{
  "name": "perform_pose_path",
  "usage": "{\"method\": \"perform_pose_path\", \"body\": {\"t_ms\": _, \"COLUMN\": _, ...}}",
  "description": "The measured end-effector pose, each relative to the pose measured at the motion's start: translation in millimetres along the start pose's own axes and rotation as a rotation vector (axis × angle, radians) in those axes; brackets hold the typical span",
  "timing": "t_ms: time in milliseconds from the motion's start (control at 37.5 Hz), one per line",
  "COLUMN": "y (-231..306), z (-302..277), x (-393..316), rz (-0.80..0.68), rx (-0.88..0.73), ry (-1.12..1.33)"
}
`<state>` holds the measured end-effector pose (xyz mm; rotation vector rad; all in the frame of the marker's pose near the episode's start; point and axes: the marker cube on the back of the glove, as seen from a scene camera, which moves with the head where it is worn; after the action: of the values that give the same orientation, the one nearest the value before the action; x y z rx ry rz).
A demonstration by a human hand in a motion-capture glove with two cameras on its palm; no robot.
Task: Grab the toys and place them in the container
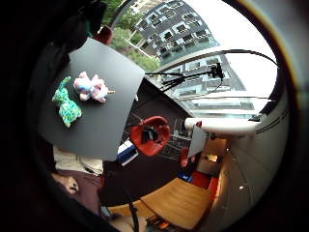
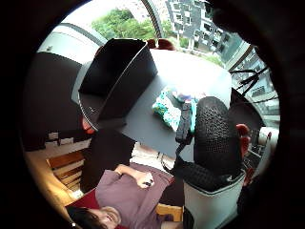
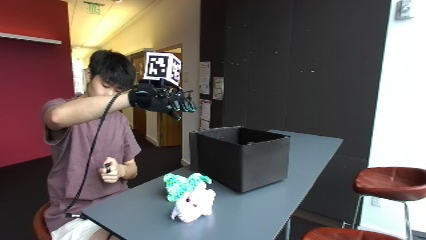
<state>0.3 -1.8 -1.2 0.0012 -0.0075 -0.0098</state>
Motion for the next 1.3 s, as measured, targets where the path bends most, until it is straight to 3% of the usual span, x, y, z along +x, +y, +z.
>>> {"method": "perform_pose_path", "body": {"t_ms": 320, "y": -15.5, "z": -2.6, "x": 2.9, "rz": -0.089, "rx": -0.085, "ry": -0.054}}
{"method": "perform_pose_path", "body": {"t_ms": 586, "y": -51.3, "z": 24.1, "x": 14.6, "rz": -0.051, "rx": -0.174, "ry": -0.09}}
{"method": "perform_pose_path", "body": {"t_ms": 826, "y": -96.7, "z": 101.5, "x": 10.9, "rz": -0.053, "rx": -0.248, "ry": -0.193}}
{"method": "perform_pose_path", "body": {"t_ms": 1092, "y": -116.4, "z": 248.3, "x": -9.4, "rz": -0.074, "rx": -0.401, "ry": -0.238}}
{"method": "perform_pose_path", "body": {"t_ms": 1305, "y": -118.8, "z": 287.0, "x": -16.4, "rz": -0.087, "rx": -0.185, "ry": -0.176}}
